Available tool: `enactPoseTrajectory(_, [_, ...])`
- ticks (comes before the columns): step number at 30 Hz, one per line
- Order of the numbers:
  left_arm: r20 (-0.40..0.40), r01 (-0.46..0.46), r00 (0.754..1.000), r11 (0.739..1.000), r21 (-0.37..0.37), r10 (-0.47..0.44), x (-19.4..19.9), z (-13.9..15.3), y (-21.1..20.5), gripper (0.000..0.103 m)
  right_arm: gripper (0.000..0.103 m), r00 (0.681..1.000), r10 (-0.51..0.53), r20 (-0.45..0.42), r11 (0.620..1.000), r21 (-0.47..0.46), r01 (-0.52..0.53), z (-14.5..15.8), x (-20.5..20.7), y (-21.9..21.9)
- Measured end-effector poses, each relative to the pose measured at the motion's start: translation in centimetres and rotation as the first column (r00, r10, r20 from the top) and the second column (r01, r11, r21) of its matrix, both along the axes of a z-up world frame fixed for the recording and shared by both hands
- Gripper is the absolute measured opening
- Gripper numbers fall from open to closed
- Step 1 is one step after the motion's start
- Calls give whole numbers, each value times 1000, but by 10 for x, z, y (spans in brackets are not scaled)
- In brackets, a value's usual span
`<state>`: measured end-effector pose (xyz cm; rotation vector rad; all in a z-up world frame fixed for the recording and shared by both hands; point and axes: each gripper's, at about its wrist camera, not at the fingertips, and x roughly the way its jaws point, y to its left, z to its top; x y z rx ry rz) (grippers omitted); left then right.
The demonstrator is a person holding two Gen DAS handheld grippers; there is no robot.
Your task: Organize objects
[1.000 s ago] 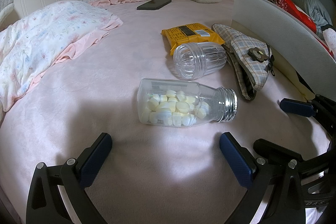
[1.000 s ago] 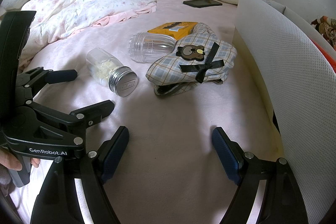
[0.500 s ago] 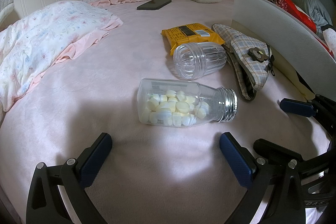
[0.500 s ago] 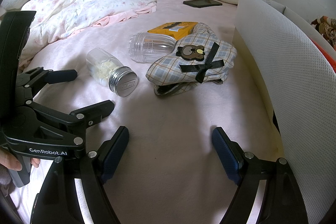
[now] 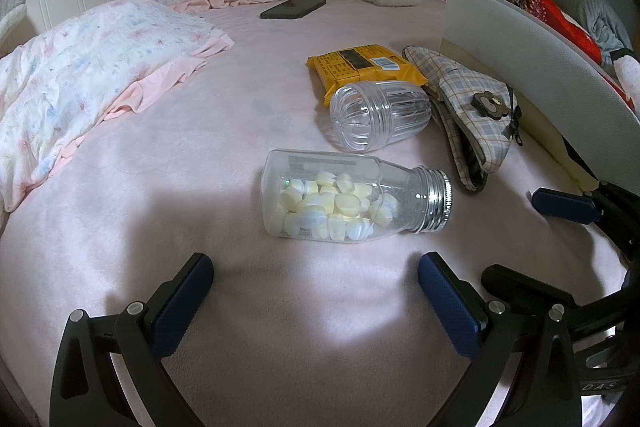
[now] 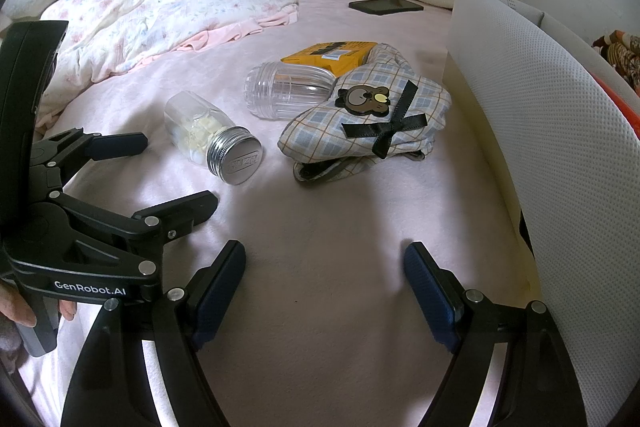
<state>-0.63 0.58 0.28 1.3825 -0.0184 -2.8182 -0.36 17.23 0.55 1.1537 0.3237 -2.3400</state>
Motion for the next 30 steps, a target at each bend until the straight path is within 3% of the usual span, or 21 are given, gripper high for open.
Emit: enactPoseTrajectory(30, [1, 0, 1000, 1000, 6, 0, -2, 0, -2, 103, 81, 1000, 0, 0, 1000, 0, 0, 0, 0, 0])
